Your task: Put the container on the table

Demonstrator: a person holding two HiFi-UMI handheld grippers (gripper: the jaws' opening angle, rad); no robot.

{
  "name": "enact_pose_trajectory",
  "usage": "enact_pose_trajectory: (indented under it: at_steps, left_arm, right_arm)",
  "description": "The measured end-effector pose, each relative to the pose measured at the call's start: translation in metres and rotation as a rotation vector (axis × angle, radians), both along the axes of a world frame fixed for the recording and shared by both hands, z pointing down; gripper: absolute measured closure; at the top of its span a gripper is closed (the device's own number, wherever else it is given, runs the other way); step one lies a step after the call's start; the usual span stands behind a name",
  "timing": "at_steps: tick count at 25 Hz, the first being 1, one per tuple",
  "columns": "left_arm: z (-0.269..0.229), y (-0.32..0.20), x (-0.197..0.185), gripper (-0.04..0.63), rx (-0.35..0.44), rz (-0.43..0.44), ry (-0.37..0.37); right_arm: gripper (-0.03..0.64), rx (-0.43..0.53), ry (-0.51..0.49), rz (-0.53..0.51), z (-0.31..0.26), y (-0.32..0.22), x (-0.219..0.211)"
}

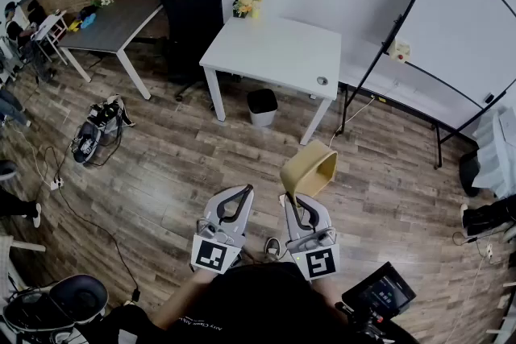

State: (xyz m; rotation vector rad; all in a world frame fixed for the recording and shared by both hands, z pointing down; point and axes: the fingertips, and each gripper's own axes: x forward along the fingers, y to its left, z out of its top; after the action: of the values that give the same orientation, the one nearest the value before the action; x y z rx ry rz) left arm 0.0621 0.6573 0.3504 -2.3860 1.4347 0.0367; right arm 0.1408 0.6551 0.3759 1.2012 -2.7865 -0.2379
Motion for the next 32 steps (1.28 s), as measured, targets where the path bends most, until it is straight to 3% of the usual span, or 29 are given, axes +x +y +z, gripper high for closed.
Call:
enact_pose_trajectory:
  at_steps: [11,22,28,32]
  left_arm:
    - [0.006,0.009,-0.027,0.594,-0.023,-0.011,0.024]
    - [0.012,0.021,-0.09,0.594,-0.017,-0.005,0.056]
    - [0.024,0.005,-0.107,0.594,-0.036,-0.005,0.071]
    - [0.027,-0.03,-0.105,0.594,-0.036,0.007,0.044]
  right_arm:
    - [0.591,0.004,-0.038,-0.049,-0.002,0.003,-0.037]
    - [0.592,-0.007,0.051,-0.048,0.009,0.013,-0.109]
    - [0.592,-0.024,0.066,-0.019,0.02,0.001,-0.122]
    - [0.592,-0.031,0.046,-0.013,0.023,-0.038,-0.123]
